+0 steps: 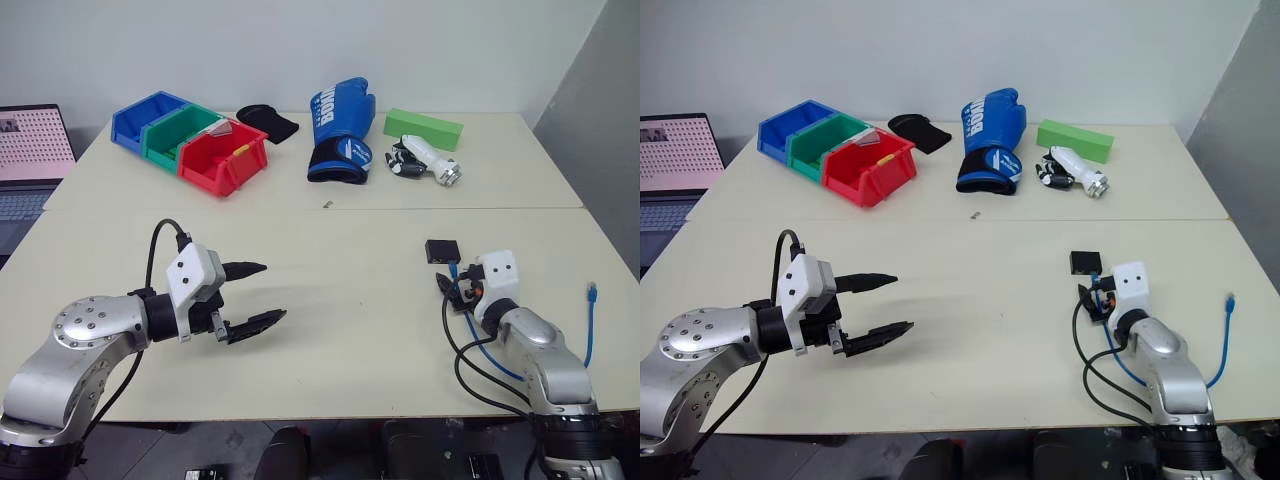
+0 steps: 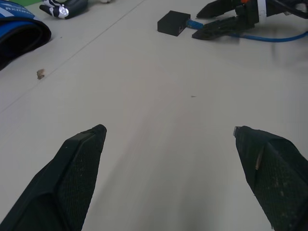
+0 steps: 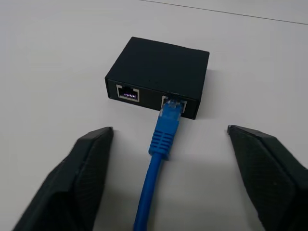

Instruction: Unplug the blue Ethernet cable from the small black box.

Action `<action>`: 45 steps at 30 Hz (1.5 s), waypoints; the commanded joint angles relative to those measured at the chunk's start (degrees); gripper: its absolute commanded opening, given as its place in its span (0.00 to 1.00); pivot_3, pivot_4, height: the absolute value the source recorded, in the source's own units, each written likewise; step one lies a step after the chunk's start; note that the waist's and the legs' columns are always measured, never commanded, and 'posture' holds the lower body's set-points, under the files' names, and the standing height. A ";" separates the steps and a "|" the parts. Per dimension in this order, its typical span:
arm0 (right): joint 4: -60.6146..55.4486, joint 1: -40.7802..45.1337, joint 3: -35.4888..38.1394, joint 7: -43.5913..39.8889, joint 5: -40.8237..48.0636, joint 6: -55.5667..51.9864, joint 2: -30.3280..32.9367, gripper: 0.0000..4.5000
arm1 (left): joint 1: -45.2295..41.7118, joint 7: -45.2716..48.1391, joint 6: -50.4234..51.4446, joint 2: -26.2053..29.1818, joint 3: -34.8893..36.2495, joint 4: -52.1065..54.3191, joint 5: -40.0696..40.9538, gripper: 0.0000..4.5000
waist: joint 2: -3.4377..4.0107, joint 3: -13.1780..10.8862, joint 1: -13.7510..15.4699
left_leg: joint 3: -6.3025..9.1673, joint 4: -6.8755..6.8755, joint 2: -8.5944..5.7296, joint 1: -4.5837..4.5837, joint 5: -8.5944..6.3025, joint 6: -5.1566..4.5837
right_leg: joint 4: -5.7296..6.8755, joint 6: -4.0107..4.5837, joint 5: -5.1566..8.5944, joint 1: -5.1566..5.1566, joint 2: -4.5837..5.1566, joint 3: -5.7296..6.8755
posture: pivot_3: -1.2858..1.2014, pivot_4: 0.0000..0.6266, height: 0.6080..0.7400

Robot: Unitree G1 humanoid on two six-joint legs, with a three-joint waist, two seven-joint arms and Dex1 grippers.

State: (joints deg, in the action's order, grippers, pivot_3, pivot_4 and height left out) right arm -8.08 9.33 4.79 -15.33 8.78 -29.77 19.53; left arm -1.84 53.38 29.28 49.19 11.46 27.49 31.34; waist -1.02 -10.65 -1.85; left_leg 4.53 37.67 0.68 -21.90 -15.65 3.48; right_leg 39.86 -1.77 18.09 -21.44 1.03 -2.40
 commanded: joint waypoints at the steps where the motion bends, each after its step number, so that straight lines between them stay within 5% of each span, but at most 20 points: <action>1: -1.24 -0.39 -0.31 1.97 -2.04 -1.45 0.14 0.63 | -0.35 -0.48 -1.17 -0.70 0.45 0.82 0.00 1.00 | 0.00 0.00 0.00 | 0.00 0.00 0.00 0.00 0.00 0.00 | 0.00 0.00 0.00 0.00 0.00 0.00 | 0.52 0.24 1.00; 12: -1.92 2.77 -2.18 -2.79 -3.38 -1.01 5.61 0.03 | -2.50 -3.79 0.54 -4.26 0.37 -2.86 0.26 1.00 | 0.01 -0.01 0.10 | -0.01 0.00 -0.03 -0.02 0.00 0.00 | -0.02 0.00 0.00 0.01 0.01 0.02 | 0.52 0.24 1.00; 15: -1.70 4.80 -5.92 -11.18 -3.23 4.51 9.91 0.03 | -3.48 -3.76 3.63 -5.56 0.82 -4.19 3.19 1.00 | 0.01 -0.02 -0.03 | -0.04 0.00 -0.03 -0.02 0.00 0.00 | -0.02 0.00 0.00 -0.01 0.00 0.06 | 0.52 0.24 1.00; 22: 5.25 15.18 -17.49 -35.63 -6.37 38.24 19.36 0.03 | -5.90 2.31 17.10 -3.62 1.06 -3.60 18.95 1.00 | 0.00 -0.09 -0.90 | -0.07 -0.04 0.00 -0.01 0.00 -0.01 | -0.01 0.00 0.00 -0.08 -0.08 0.09 | 0.52 0.24 1.00; 28: 14.20 27.35 -23.72 -44.03 -8.35 59.91 16.76 0.03 | -9.58 1.34 24.07 -4.45 0.93 -5.61 26.34 1.00 | -0.02 -0.11 -1.12 | 0.00 0.02 0.05 -0.01 0.00 0.00 | 0.00 0.00 0.00 -0.02 -0.06 0.14 | 0.52 0.24 1.00; 42: 14.44 34.04 -25.93 -48.30 -5.59 64.77 11.07 0.03 | -9.94 -5.05 26.31 -11.25 -0.33 -6.46 29.62 1.00 | -0.05 -0.13 -0.09 | 0.19 0.15 0.05 -0.03 0.01 0.01 | 0.04 0.00 -0.01 -0.01 0.12 0.10 | 0.52 0.24 1.00; 45: 13.84 33.87 -26.00 -48.47 -5.71 64.41 10.67 0.03 | -10.60 -5.32 26.22 -11.81 -0.92 -6.81 29.57 0.90 | -0.05 -0.13 -0.04 | 0.18 0.16 0.05 -0.03 0.01 0.01 | 0.04 0.00 -0.01 -0.01 0.12 0.11 | 0.52 0.24 1.00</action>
State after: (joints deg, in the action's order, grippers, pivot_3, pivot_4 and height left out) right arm 8.33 42.04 -21.74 -63.66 1.69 34.46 30.57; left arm -11.54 48.10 55.77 37.84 10.86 20.02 60.38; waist -1.08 -10.78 -1.88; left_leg 4.71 37.82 0.72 -21.93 -15.64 3.50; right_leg 39.90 -1.77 18.08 -21.45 1.15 -2.29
